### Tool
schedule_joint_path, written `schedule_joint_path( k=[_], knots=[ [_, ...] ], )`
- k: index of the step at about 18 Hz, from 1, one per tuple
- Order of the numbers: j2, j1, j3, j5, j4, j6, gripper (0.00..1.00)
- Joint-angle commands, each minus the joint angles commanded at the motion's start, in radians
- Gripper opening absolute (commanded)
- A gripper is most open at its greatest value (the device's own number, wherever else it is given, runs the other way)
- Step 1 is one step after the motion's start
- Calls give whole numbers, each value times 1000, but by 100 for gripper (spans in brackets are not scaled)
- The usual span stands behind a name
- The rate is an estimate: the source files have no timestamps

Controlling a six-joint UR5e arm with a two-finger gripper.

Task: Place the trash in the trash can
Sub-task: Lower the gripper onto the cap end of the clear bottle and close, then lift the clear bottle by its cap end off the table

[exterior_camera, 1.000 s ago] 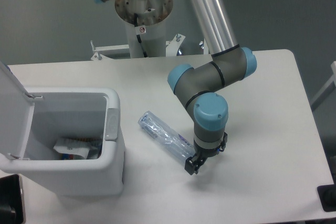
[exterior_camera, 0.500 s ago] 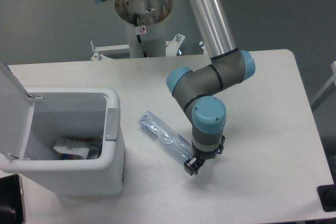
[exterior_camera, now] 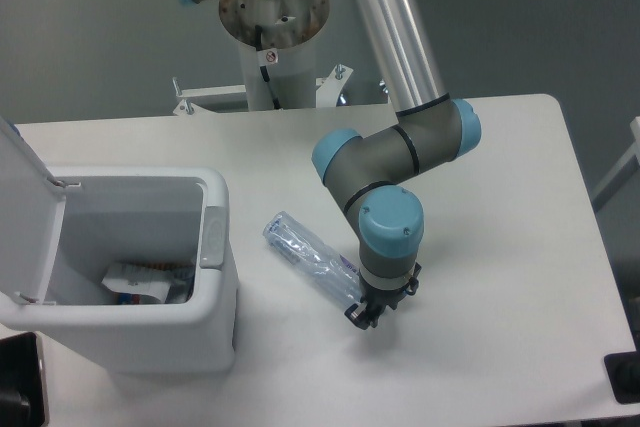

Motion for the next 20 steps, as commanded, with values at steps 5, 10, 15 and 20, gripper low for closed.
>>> schedule_joint_path(
  k=[5, 10, 15, 20],
  knots=[
    [2, 0, 0, 2, 0, -2, 33],
    [11, 0, 3, 5, 0, -2, 28],
    [21, 0, 58, 14, -5, 0, 25],
    [47, 14, 124, 11, -5, 3, 25]
  ],
)
